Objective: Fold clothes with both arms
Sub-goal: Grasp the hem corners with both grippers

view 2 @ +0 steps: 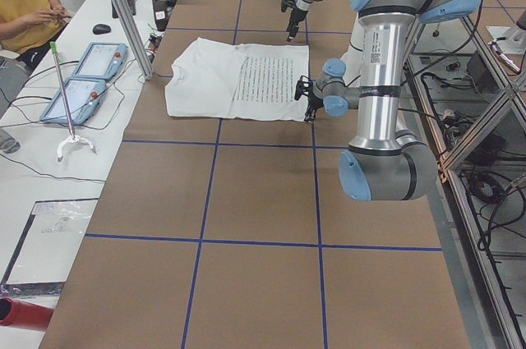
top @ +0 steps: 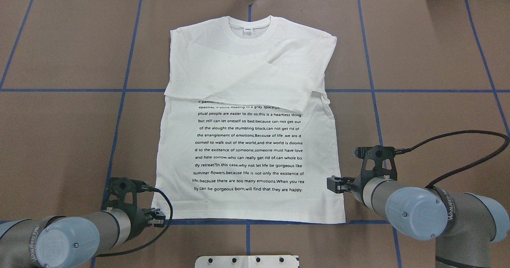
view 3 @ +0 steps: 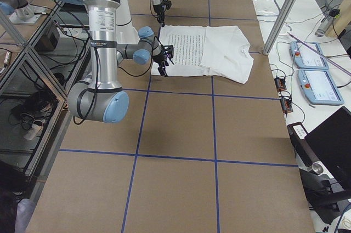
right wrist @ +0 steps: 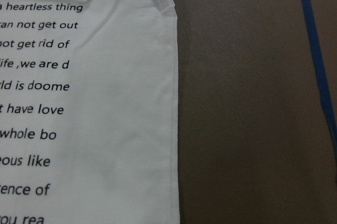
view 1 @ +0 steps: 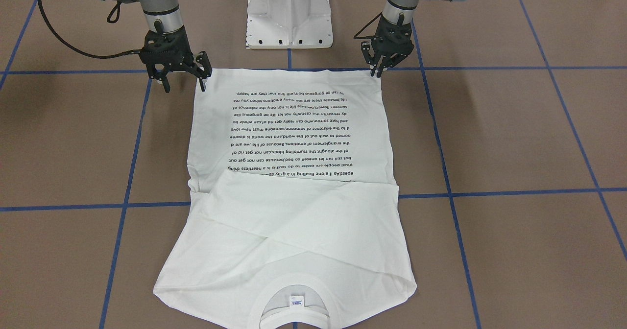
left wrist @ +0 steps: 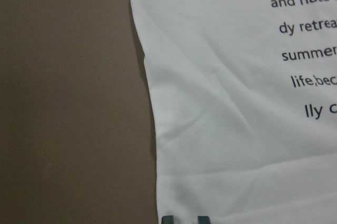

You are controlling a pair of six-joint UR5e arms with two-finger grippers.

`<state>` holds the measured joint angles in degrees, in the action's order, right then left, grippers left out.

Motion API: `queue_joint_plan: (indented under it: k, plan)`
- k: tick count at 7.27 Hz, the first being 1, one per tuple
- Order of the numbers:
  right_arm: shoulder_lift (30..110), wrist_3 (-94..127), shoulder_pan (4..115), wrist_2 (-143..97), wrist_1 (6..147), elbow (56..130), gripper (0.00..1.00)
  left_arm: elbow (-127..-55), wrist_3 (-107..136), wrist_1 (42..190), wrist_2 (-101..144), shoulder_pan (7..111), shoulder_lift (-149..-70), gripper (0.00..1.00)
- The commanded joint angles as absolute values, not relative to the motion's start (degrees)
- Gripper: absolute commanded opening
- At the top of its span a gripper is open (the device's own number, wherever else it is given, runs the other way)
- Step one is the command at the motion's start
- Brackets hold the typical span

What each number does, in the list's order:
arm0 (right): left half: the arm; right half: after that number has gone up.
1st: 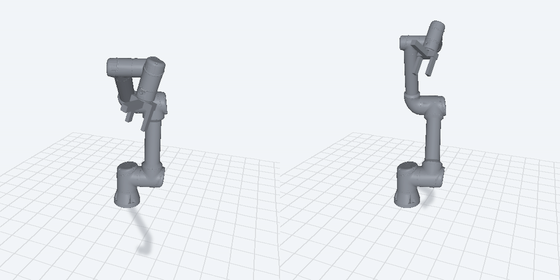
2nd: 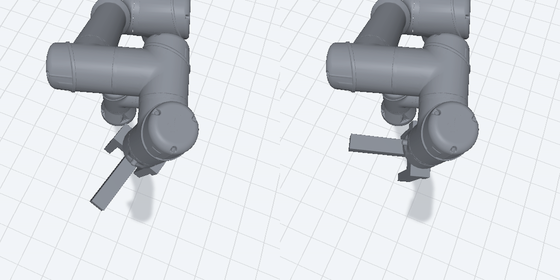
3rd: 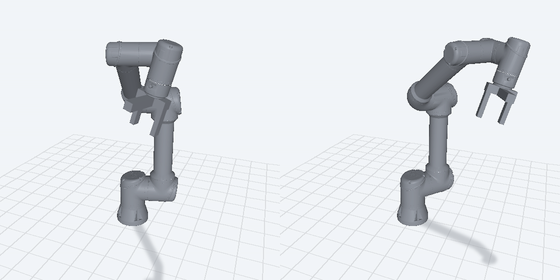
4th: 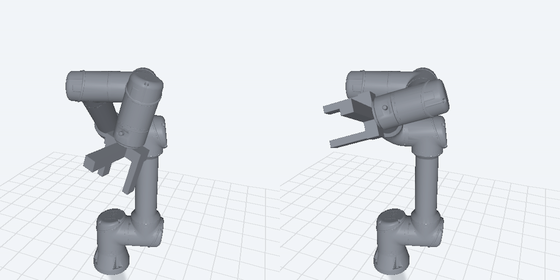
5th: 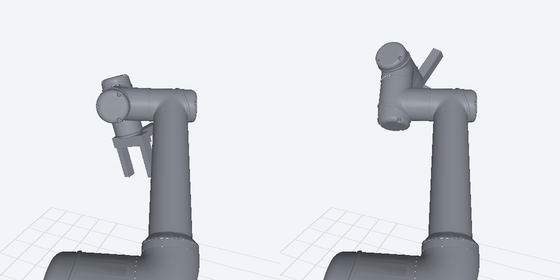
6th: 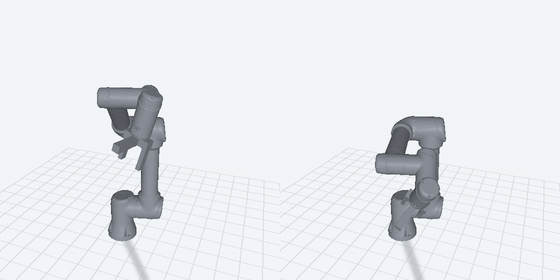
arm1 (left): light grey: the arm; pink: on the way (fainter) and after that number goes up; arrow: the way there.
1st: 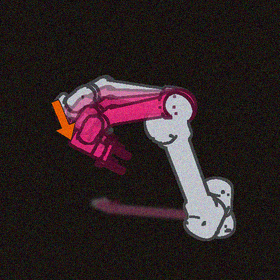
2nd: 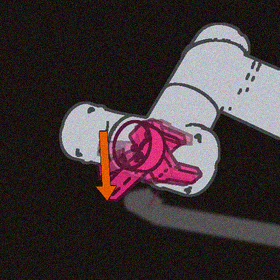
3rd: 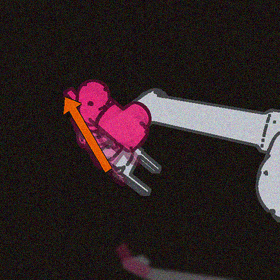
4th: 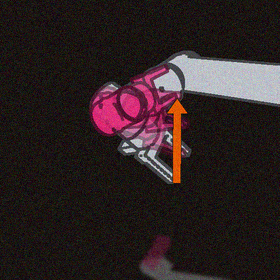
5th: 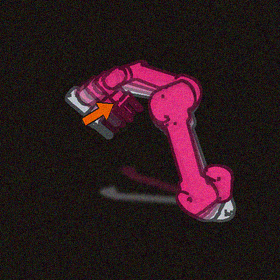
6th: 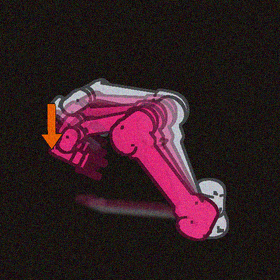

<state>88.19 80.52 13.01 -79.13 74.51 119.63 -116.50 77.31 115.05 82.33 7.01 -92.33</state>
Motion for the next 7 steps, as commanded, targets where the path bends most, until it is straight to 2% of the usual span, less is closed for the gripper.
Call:
queue_joint_plan:
  k: [1,5,6,7]
  plan:
    - [88.2,80.5,12.9,-79.1,74.4,119.3,1.0,-117.0,77.3,115.0,82.3,7.0,-92.5,0.0]
    - [87.9,86.7,8.0,-73.2,74.4,119.4,0.99,-121.7,76.7,115.0,82.7,7.6,-92.5,0.0]
    - [88.1,88.3,6.1,-72.0,74.5,119.3,0.95,-121.7,76.7,115.0,82.7,7.6,-92.9,0.0]
    - [88.2,89.6,4.8,-70.9,74.6,119.2,0.77,-121.8,76.7,115.0,82.8,7.6,-93.2,0.0]
